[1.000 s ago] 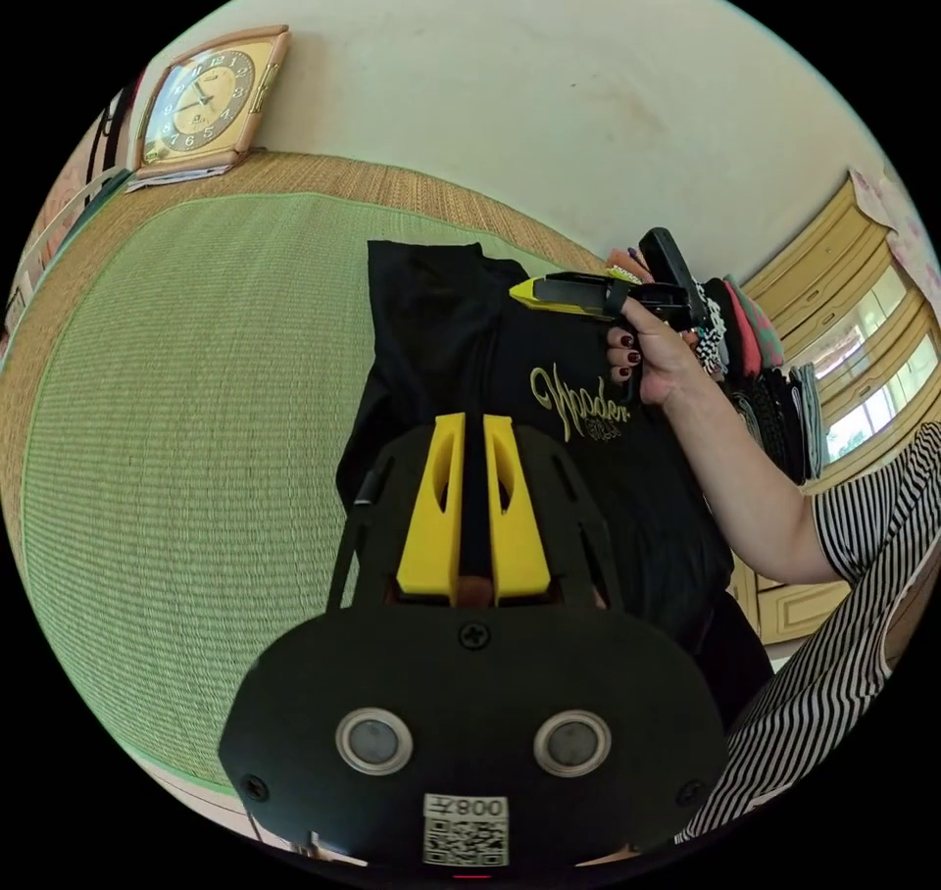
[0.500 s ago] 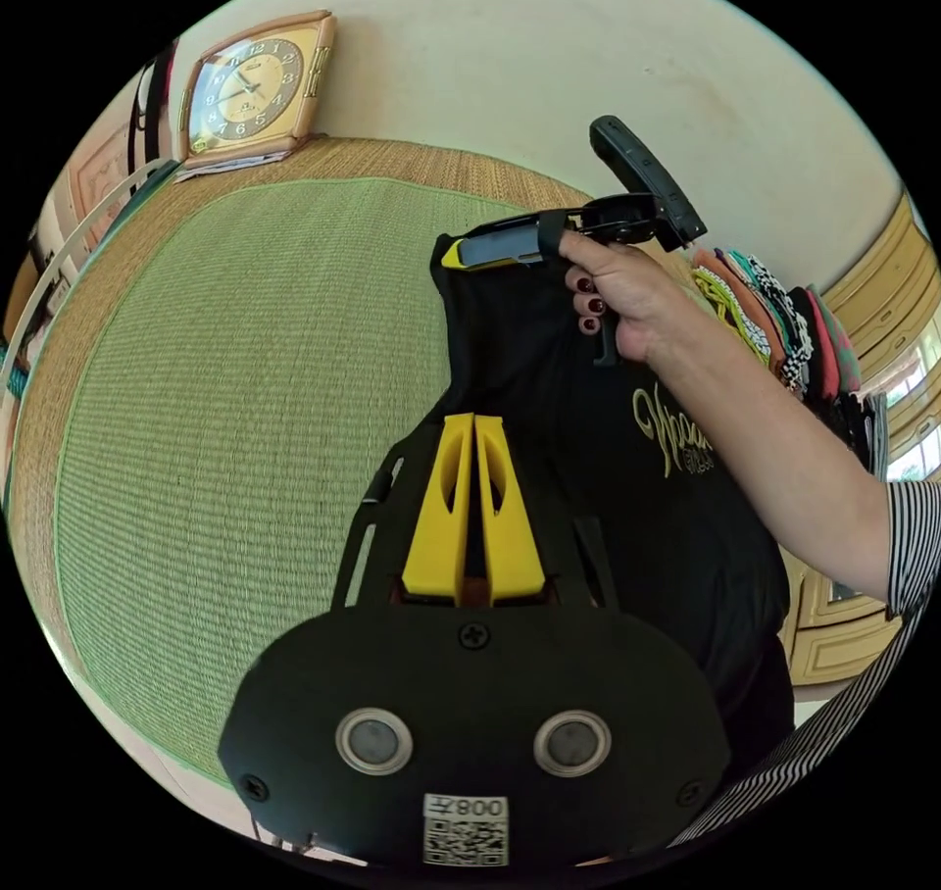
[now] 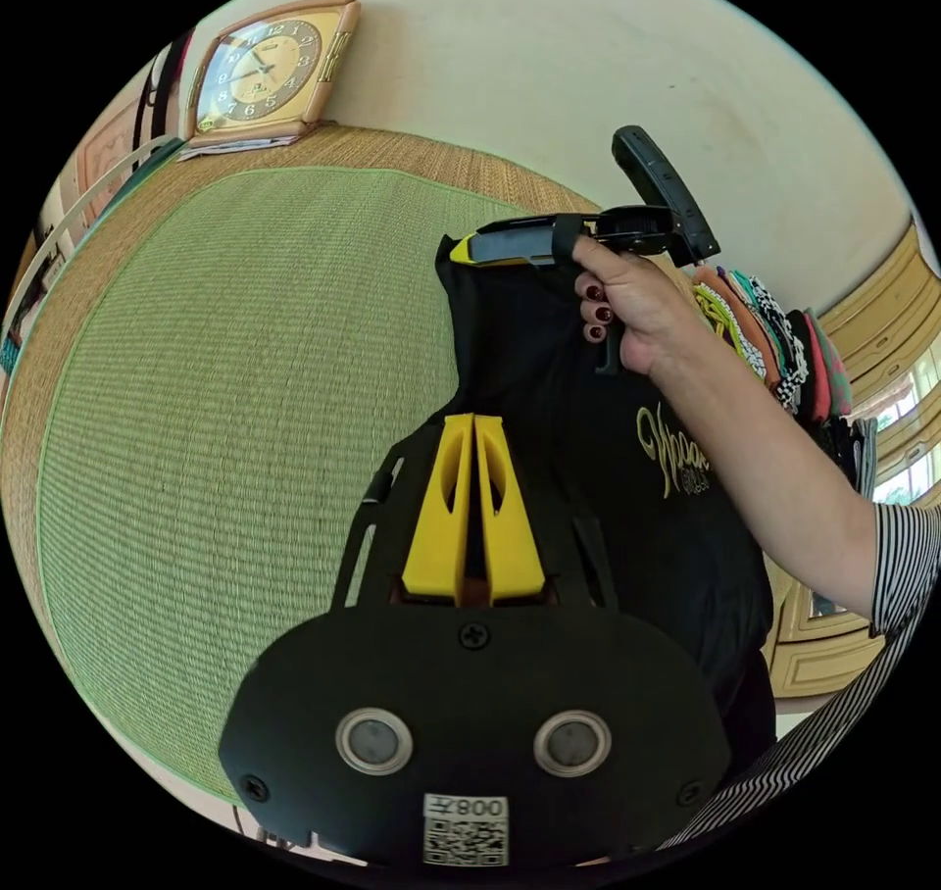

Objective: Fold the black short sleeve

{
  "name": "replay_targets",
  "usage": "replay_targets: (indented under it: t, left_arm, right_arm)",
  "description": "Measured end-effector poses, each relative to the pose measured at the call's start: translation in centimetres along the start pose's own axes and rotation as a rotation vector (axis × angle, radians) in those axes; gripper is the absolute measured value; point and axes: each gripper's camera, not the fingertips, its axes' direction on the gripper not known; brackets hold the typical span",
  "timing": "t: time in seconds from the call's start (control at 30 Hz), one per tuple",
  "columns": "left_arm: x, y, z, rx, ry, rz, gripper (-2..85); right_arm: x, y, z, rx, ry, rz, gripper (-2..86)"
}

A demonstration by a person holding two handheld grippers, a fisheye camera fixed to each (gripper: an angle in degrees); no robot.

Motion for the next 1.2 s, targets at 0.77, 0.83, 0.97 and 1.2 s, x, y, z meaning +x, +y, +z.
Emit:
replay_targets:
  t: [0.77, 0.83, 0.97, 1.2]
  left_arm:
    - [-0.7, 3.0, 0.9, 0.02, -0.018, 0.026, 0.0]
    - [-0.9, 3.2, 1.8, -0.025, -0.058, 0.037, 0.1]
    - [-1.8, 4.1, 1.7, 0.014, -0.039, 0.011, 0.1]
    - [-3.3, 6.0, 0.9, 0.08, 0.066, 0.057, 0.1]
  right_arm:
    - [-3.6, 8.6, 0.5, -0.024, -0.049, -0.121, 0.1]
    - [-2.4, 9.0, 0.0, 0.012, -0.053, -0.074, 0.0]
    - [-1.4, 9.5, 1.1, -0.008, -0.017, -0.05, 0.0]
    - [-1.9, 14.5, -2.2, 0.086, -0.021, -0.061, 0.0]
